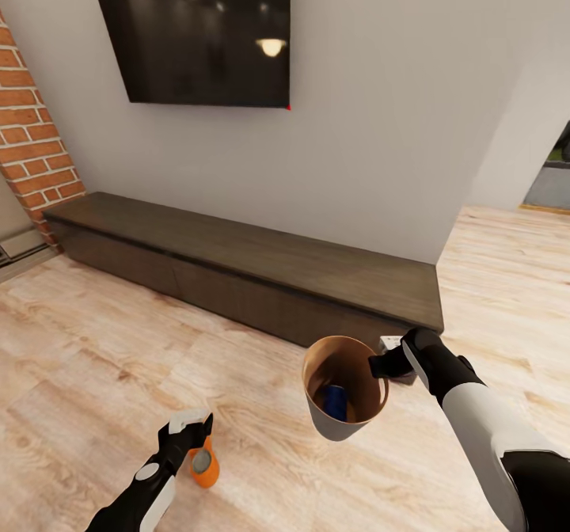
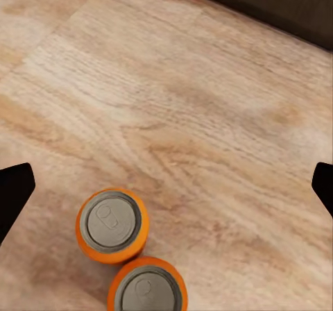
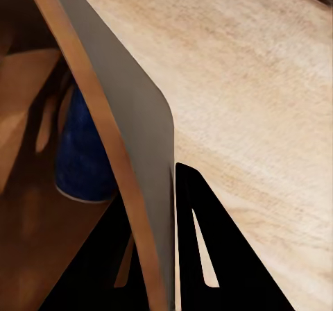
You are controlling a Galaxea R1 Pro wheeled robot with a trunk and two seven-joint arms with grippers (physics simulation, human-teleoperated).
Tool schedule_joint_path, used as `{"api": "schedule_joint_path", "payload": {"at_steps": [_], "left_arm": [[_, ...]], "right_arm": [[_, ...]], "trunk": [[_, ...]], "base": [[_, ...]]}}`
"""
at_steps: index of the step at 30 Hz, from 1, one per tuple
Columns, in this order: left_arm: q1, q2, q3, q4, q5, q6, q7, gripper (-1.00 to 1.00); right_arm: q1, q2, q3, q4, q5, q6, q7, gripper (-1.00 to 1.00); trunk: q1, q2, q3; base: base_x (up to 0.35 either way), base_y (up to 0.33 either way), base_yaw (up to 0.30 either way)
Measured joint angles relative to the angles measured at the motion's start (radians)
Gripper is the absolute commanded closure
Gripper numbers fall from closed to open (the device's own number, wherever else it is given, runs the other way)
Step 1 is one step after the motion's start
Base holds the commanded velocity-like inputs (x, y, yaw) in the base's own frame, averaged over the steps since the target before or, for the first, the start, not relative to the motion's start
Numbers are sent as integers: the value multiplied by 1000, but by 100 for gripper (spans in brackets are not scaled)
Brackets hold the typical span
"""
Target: Put the three can of soda from the living room inside the tash can in the kitchen.
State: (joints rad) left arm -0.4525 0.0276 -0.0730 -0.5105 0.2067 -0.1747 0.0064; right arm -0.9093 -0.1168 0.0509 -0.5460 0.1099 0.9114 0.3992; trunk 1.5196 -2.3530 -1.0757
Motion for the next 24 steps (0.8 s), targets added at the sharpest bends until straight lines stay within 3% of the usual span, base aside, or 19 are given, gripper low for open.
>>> {"api": "schedule_joint_path", "payload": {"at_steps": [6,24], "left_arm": [[0,0,1,-1,2,-2,0,-100],[0,0,11,3,2,4,1,-100]], "right_arm": [[0,2,0,0,1,0,0,100],[0,12,0,0,3,0,0,100]], "trunk": [[0,0,0],[69,-126,-56]], "base": [[21,0,0],[1,0,0]]}}
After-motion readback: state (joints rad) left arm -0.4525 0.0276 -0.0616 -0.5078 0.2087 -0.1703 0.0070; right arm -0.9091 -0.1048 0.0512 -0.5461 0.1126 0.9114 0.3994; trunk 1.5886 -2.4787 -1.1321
